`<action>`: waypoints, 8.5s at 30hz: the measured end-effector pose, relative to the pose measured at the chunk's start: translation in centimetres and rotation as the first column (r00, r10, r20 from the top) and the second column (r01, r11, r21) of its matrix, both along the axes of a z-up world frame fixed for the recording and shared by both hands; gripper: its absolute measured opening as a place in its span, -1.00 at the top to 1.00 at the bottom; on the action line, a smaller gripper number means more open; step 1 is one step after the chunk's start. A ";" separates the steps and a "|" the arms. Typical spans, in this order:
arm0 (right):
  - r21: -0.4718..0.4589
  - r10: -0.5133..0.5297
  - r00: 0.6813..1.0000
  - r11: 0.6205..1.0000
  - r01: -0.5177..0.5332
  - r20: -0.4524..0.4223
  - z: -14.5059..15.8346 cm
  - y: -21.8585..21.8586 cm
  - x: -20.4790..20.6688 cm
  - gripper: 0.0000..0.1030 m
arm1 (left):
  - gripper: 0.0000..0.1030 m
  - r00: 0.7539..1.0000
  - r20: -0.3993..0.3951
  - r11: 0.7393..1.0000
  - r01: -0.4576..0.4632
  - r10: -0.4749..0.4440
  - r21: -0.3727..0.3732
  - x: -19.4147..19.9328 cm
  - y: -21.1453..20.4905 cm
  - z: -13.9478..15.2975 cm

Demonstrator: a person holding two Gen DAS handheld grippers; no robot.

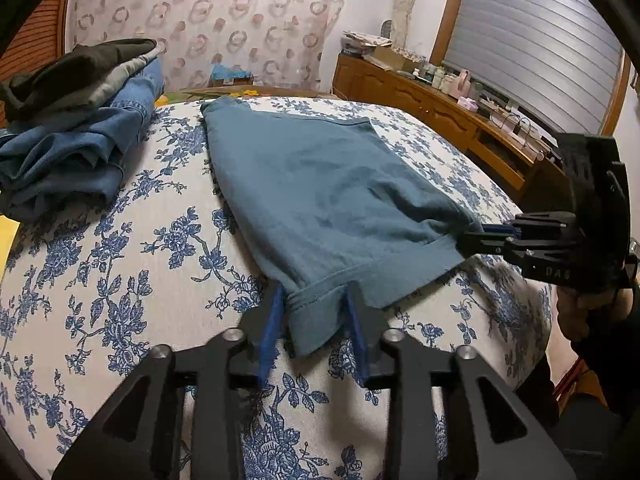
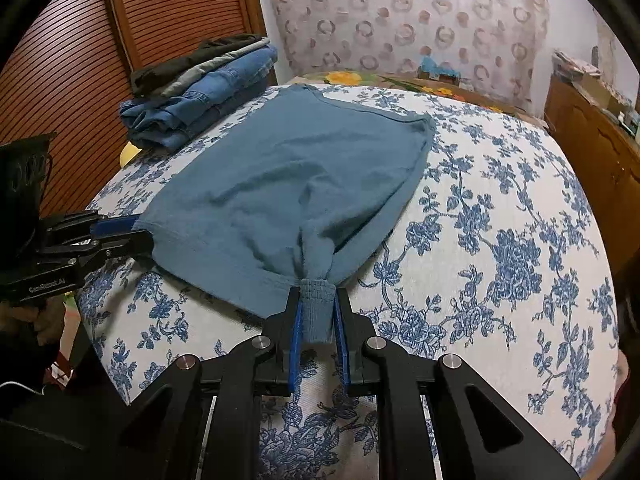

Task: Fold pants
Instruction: 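Lower the hem with both grippers onto the shorts, folding them in half, then lift the folded hem again with both grippers and lay it over the waistband, then open both grippers and release the folded shorts, then move both open grippers back over the folded shorts edge, then grasp the folded shorts edge with the left gripper while the right gripper grasps it too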

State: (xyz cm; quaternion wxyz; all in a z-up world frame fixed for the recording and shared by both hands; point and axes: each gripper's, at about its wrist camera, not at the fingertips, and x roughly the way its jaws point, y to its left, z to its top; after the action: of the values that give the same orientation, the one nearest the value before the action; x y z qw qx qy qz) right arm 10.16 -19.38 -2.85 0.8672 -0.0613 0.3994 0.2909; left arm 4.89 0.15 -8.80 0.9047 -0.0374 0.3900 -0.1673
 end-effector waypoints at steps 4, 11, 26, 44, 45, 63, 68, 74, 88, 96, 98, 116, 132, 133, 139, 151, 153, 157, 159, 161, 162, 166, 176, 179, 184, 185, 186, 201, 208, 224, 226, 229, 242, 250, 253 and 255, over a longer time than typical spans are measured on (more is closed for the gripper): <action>0.001 -0.010 1.000 1.000 0.010 0.006 -0.2 0.0 -0.2 0.72 | 0.18 1.000 -0.002 1.000 -0.015 0.015 -0.011 0.2 -0.1 -0.4; 0.010 -0.024 1.000 1.000 0.023 0.011 -0.4 -0.2 -0.5 0.60 | 0.18 0.999 -0.009 0.999 -0.036 0.036 0.002 0.2 -0.3 -1.0; 0.055 -0.014 1.000 0.998 0.015 -0.022 -0.4 0.0 0.0 0.67 | 0.78 1.000 0.029 0.999 -0.002 0.004 -0.046 -0.5 0.0 0.0; 0.128 0.023 0.993 0.991 -0.038 0.114 5.6 -1.1 -2.4 0.68 | 0.78 0.982 0.187 0.996 0.022 -0.006 -0.085 -1.9 1.4 7.3; 0.131 0.024 0.993 0.991 -0.040 0.119 5.9 -1.2 -2.6 0.68 | 0.78 0.981 0.195 0.996 0.023 -0.006 -0.084 -2.1 1.5 7.6; 0.166 0.034 0.977 0.984 -0.070 0.210 9.9 -3.6 -6.7 0.68 | 0.78 0.957 0.285 0.995 0.073 -0.049 -0.073 -4.8 0.6 11.5; 0.152 0.033 0.988 0.987 -0.055 0.148 7.5 -3.0 -5.2 0.68 | 0.78 0.979 0.201 0.995 0.051 -0.034 -0.082 -2.9 0.8 8.4; 0.123 0.021 0.994 0.992 -0.034 0.104 5.8 -1.3 -2.4 0.68 | 0.78 0.990 0.143 0.996 0.023 -0.011 -0.088 -0.9 1.2 5.9; 0.133 0.006 0.986 0.991 -0.029 0.169 6.2 0.0 0.7 0.68 | 0.78 0.979 0.203 0.996 0.006 0.013 -0.094 2.2 1.8 7.5; 0.079 -0.009 0.983 0.997 -0.006 0.183 5.2 1.0 2.1 0.68 | 0.78 0.982 0.186 0.999 -0.006 0.013 -0.037 4.3 1.1 7.3; 0.067 -0.008 0.985 0.998 -0.003 0.171 4.8 1.2 2.6 0.68 | 0.78 0.985 0.172 0.999 -0.010 0.016 -0.035 4.9 1.2 6.7; 0.013 -0.030 0.993 0.999 0.029 0.115 2.8 2.9 5.8 0.67 | -0.18 0.996 0.082 1.000 -0.022 0.021 0.001 4.7 2.2 3.5; -0.030 -0.042 0.993 0.999 0.046 0.115 2.4 0.3 4.3 0.16 | -0.18 0.998 0.013 0.996 -0.059 0.058 0.063 4.5 3.9 1.2; -0.030 -0.033 0.994 0.999 0.036 0.107 2.3 0.2 4.2 0.15 | -0.18 0.998 0.010 0.996 -0.060 0.059 0.069 4.6 4.0 1.1; -0.078 0.008 0.998 0.997 -0.002 0.070 1.1 0.7 4.6 0.15 | -0.18 0.997 -0.018 0.994 -0.074 0.076 0.082 5.3 4.4 0.4; -0.197 0.090 0.994 0.978 -0.075 0.067 0.3 3.7 7.5 0.15 | -0.18 0.999 -0.042 0.990 -0.023 0.029 0.136 9.1 3.2 0.7; -0.186 0.091 0.993 0.980 -0.076 0.076 0.5 3.7 8.1 0.15 | -0.18 0.999 -0.033 0.990 -0.022 0.027 0.137 9.7 3.1 1.1; -0.142 0.086 0.992 0.987 -0.073 0.090 1.1 3.4 9.6 0.15 | -0.18 0.999 -0.027 0.990 -0.024 0.028 0.139 11.4 3.0 1.5; -0.120 0.089 0.993 0.990 -0.080 0.072 1.0 3.4 10.7 0.15 | -0.18 0.999 -0.021 0.989 -0.039 0.043 0.141 12.1 3.0 1.5; -0.106 0.083 0.994 0.992 -0.075 0.069 0.9 3.4 11.6 0.15 | -0.18 0.998 -0.018 0.989 -0.056 0.059 0.138 13.0 3.2 1.5; -0.101 0.079 0.995 0.992 -0.072 0.068 0.9 3.3 11.9 0.15 | -0.18 0.998 -0.017 0.989 -0.064 0.067 0.136 13.4 3.3 1.5; -0.075 0.061 0.995 0.996 -0.055 0.075 1.0 3.1 13.1 0.15 | -0.18 0.995 -0.018 0.987 -0.090 0.093 0.133 14.8 3.6 1.2; -0.034 -0.021 0.998 0.999 0.023 0.057 1.5 2.2 14.1 0.15 | -0.18 0.995 0.004 0.989 -0.096 0.096 0.110 14.3 3.7 1.7; -0.020 -0.016 0.998 1.000 0.017 0.062 2.0 1.9 13.2 0.15 | -0.18 0.997 0.013 0.991 -0.083 0.082 0.106 13.4 3.2 2.1; -0.006 -0.017 0.997 1.000 0.018 0.069 2.7 1.3 11.0 0.15 | -0.18 0.998 0.028 0.993 -0.061 0.058 0.099 11.5 2.5 2.6; -0.004 -0.018 0.997 1.000 0.018 0.071 2.7 1.1 10.4 0.15 | -0.18 0.998 0.029 0.993 -0.060 0.057 0.098 11.2 2.4 2.7; -0.005 -0.018 0.997 1.000 0.018 0.072 2.8 1.0 10.0 0.15 | -0.18 0.998 0.030 0.994 -0.058 0.055 0.097 10.9 2.3 2.7; 0.002 -0.047 0.997 0.999 0.047 0.068 3.1 -1.4 4.8 0.15 | -0.18 0.999 0.048 0.994 -0.030 0.025 0.102 7.0 1.5 3.1; 0.013 -0.029 0.999 0.999 0.029 0.022 1.9 -1.1 3.2 0.24 | -0.18 0.999 0.008 0.996 -0.044 0.044 0.079 5.4 2.5 1.2; 0.015 -0.008 0.999 1.000 0.009 -0.042 -0.4 -0.1 4.6 0.48 | 0.42 0.999 -0.034 0.999 -0.005 0.006 0.033 5.5 2.3 -0.3; -0.001 -0.001 0.999 1.000 0.001 -0.033 -0.5 0.2 4.5 0.54 | 0.49 0.999 -0.033 0.999 -0.004 0.005 0.032 5.5 2.3 -0.3; 0.000 0.007 0.999 1.000 -0.007 -0.032 -0.6 0.2 4.3 0.78 | 0.76 1.000 -0.020 1.000 0.002 -0.002 0.018 5.4 2.4 0.0; 0.030 0.044 0.999 0.999 -0.044 0.027 1.8 -1.5 0.3 0.87 | 0.79 0.999 0.040 1.000 0.026 -0.026 0.002 0.1 2.8 2.6; 0.042 0.071 0.997 0.997 -0.071 -0.006 1.7 -2.2 -2.4 0.87 | 0.79 1.000 0.004 0.999 0.026 -0.027 0.018 -2.4 2.9 1.7; 0.044 0.066 0.998 0.997 -0.065 -0.024 1.4 -2.3 -2.5 0.87 | 0.79 1.000 -0.012 1.000 0.017 -0.016 0.024 -2.1 3.0 1.4; 0.032 0.061 0.998 0.998 -0.061 -0.025 1.3 -2.1 -2.2 0.87 | 0.71 0.999 -0.034 0.999 0.006 -0.005 0.033 -2.0 2.9 1.1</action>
State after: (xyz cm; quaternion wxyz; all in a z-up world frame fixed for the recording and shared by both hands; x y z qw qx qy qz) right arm 7.95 -21.48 -1.56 0.8536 -0.0560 0.4039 0.3242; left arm 2.94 3.06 -7.69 0.8981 -0.0241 0.4080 -0.1628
